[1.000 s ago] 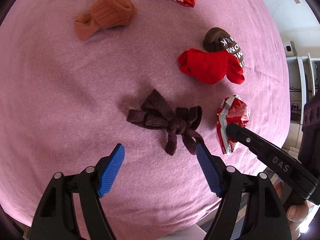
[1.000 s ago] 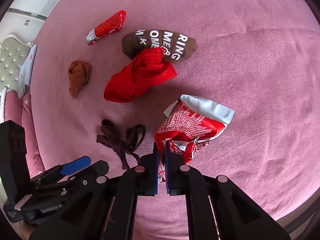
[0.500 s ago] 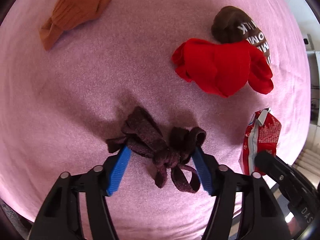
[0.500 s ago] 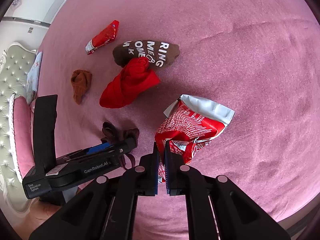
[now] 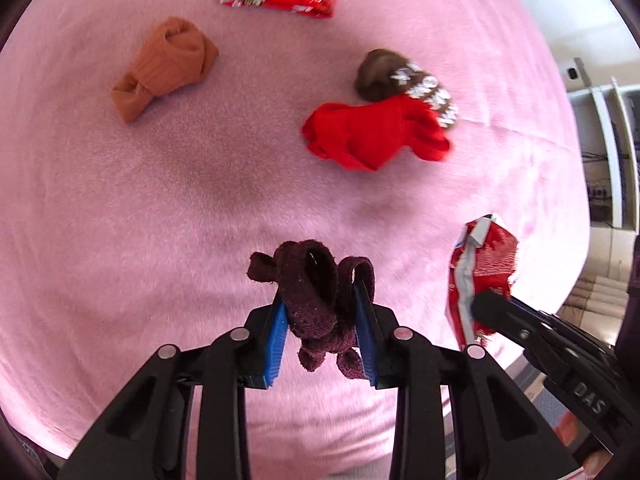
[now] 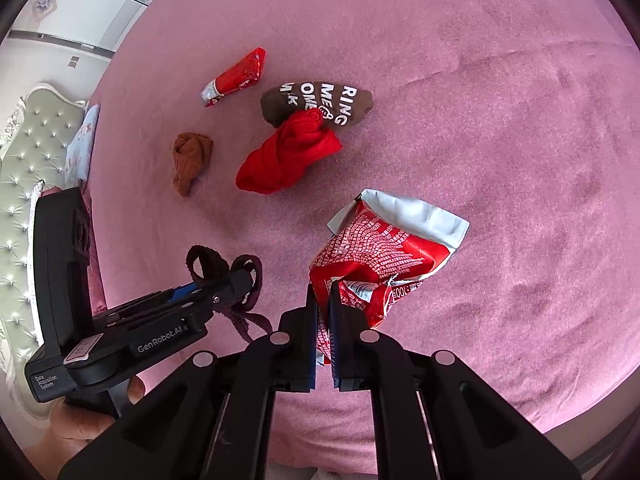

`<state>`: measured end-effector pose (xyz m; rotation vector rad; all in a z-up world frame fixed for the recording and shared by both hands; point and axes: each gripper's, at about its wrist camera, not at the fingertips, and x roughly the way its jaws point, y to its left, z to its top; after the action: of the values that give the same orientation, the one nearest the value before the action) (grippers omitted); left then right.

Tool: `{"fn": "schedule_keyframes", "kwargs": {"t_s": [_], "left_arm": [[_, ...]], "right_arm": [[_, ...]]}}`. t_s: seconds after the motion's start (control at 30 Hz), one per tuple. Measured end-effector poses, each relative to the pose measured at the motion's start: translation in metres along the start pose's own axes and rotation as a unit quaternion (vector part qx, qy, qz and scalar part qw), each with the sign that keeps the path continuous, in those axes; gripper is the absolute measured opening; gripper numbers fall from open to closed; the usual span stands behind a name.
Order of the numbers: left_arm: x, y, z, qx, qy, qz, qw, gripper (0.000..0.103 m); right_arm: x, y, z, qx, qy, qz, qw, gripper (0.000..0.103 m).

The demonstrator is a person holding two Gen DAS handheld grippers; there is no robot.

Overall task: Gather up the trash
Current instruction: 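Carry the chip bag and bow over the yellow bucket with both grippers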

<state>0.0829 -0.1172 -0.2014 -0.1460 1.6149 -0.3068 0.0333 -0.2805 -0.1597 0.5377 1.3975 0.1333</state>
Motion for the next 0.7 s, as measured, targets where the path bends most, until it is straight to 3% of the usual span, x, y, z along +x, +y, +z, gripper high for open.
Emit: {"fn": "schedule_keyframes", "kwargs": {"t_s": [0.47,0.7], "left_arm": [[-0.072,-0.017,-0.077,0.101,-0.042,-0.039,0.9932,0.032],[-0.073,-0.055,-0.122,0.162,-0.035,-0.048,0.9849,0.032]], "right_arm": [[-0.066,-0.009,-0.099,0.052,-0.081,-0.013,0.995,0.006],[-0.083,-0.042,-0.149,0.095,-0.101,-0.021,0.99,0.006]]}}
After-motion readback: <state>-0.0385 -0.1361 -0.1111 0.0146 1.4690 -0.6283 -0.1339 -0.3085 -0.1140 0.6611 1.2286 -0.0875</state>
